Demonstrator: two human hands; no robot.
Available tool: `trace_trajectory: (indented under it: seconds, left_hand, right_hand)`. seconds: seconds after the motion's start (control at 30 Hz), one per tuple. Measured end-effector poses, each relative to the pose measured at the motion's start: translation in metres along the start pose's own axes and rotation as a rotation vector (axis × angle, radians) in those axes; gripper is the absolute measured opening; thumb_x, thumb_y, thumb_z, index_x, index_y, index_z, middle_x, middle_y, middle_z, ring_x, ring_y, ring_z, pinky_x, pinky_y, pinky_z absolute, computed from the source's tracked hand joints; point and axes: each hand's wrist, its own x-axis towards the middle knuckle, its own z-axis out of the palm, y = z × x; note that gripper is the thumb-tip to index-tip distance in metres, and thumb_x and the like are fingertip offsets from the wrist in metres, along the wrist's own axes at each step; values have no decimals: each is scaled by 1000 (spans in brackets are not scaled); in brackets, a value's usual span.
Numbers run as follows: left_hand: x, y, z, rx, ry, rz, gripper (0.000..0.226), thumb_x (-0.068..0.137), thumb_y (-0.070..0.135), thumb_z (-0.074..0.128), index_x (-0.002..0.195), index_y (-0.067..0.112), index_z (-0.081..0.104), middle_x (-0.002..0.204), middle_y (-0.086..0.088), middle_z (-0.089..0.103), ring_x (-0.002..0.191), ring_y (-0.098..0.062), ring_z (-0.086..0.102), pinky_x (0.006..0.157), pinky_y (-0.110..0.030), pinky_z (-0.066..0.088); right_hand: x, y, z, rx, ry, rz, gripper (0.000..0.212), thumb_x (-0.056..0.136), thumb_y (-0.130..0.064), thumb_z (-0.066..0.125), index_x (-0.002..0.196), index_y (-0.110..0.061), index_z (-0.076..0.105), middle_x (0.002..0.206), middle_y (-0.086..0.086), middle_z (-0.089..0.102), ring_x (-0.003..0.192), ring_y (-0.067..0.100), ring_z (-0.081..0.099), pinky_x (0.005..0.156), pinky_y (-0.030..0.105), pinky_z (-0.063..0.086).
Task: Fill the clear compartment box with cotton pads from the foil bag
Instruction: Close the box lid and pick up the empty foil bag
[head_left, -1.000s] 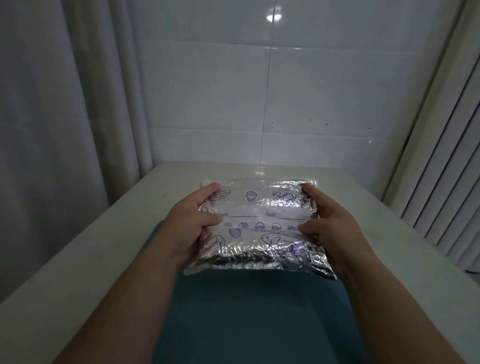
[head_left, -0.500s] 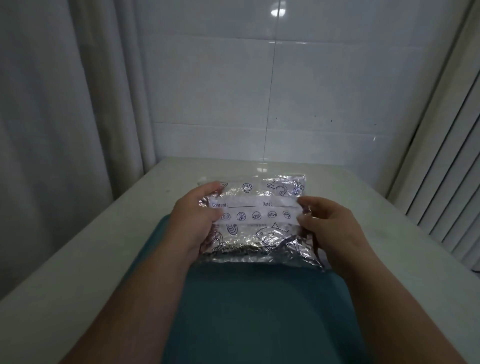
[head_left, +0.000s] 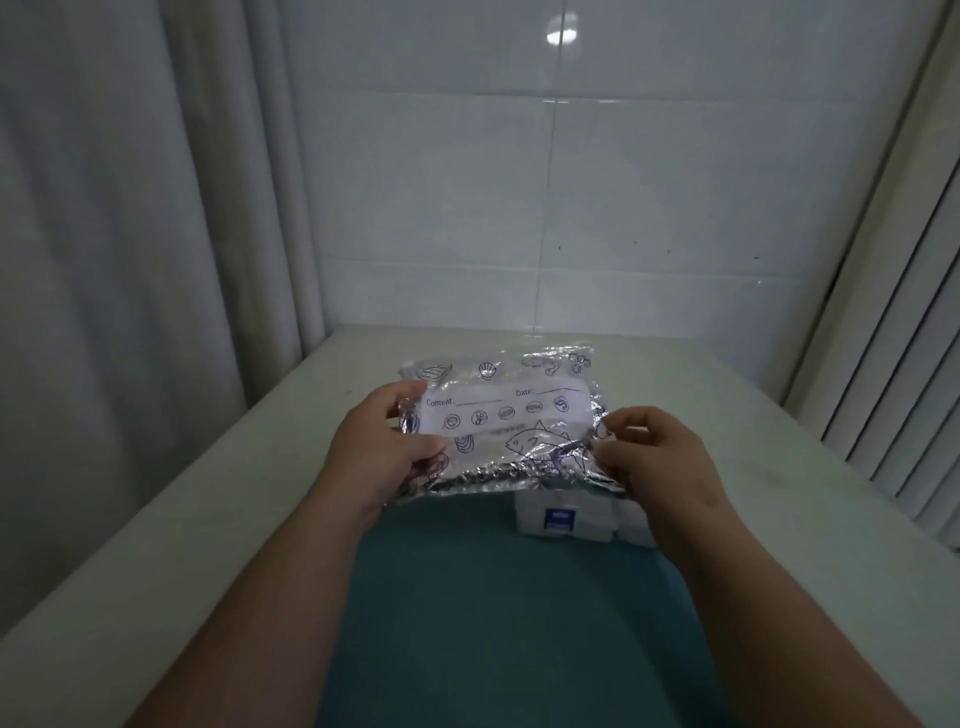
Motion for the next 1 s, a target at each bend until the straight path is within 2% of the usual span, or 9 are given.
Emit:
trace_trajectory:
  seconds: [0.07, 0.17, 0.27, 0.37, 0.53, 0.63, 0.73, 0.87, 1.0]
  left_hand:
    - [2, 3, -6, 69, 39, -14, 57, 76, -11, 71, 120, 25, 60, 118, -6, 63, 61, -17, 70, 45, -24, 52]
    - [10, 7, -18, 190, 135, -2, 60, 76, -11, 67, 124, 23, 59, 110, -9, 65, 57, -19, 68, 59, -37, 58]
    - [19, 8, -32, 406, 223, 2, 64, 77, -6, 56, 133, 23, 55, 123, -7, 60, 87, -25, 66, 78, -38, 56]
    - [26, 6, -47, 554, 234, -35, 61, 81, -2, 48, 138, 19, 52, 135, -8, 55, 112, -28, 56, 95, -37, 49]
    - [34, -5, -64, 721, 203, -60, 38, 84, -2, 44, 117, 8, 62, 115, -16, 63, 95, -32, 59, 81, -37, 54]
    - [38, -16, -66, 840, 182, -79, 41, 87, -2, 45, 126, 2, 57, 127, -19, 58, 109, -35, 56, 89, -34, 49]
    - [39, -29, -66, 967, 90, -117, 38, 90, 6, 50, 127, 6, 59, 131, -17, 56, 114, -32, 55, 87, -28, 42]
    - [38, -35, -65, 1152, 18, -108, 42, 90, 20, 50, 131, 22, 58, 149, -16, 37, 129, -33, 44, 104, -35, 40]
    - [33, -24, -53, 1220, -43, 167, 48, 99, 33, 42, 147, 26, 40, 163, -5, 11, 147, -24, 17, 118, -38, 21]
  right_hand:
    - [2, -4, 7, -71, -13, -29, 21, 76, 4, 72, 88, -14, 69, 76, 5, 70, 66, 21, 62, 63, 32, 51]
    - [5, -10, 24, -191, -67, -87, 24, 75, -3, 75, 94, -16, 71, 85, 5, 71, 70, 17, 66, 65, 28, 54]
    - [8, -12, 48, -339, -120, -134, 28, 77, -8, 73, 102, -19, 70, 86, -3, 68, 69, 11, 63, 60, 20, 51]
    - [10, -11, 72, -519, -162, -195, 29, 80, -19, 69, 108, -23, 68, 91, -4, 67, 82, 19, 65, 76, 30, 54]
    - [10, -5, 102, -941, -224, -303, 24, 88, -36, 55, 110, -33, 66, 107, -1, 71, 105, 24, 61, 95, 34, 42]
    - [11, 1, 111, -1200, -268, -373, 29, 93, -42, 46, 114, -33, 64, 110, -1, 68, 109, 25, 55, 94, 39, 31]
    - [10, 10, 116, -1397, -348, -378, 35, 93, -46, 44, 118, -28, 62, 115, 3, 58, 112, 29, 46, 95, 44, 30]
    - [8, 13, 121, -1428, -334, -446, 35, 90, -36, 50, 121, -25, 62, 121, 5, 51, 115, 29, 43, 97, 44, 31]
    - [9, 12, 130, -1301, -336, -541, 40, 92, -36, 43, 125, -18, 56, 128, 5, 53, 121, 26, 46, 104, 42, 31]
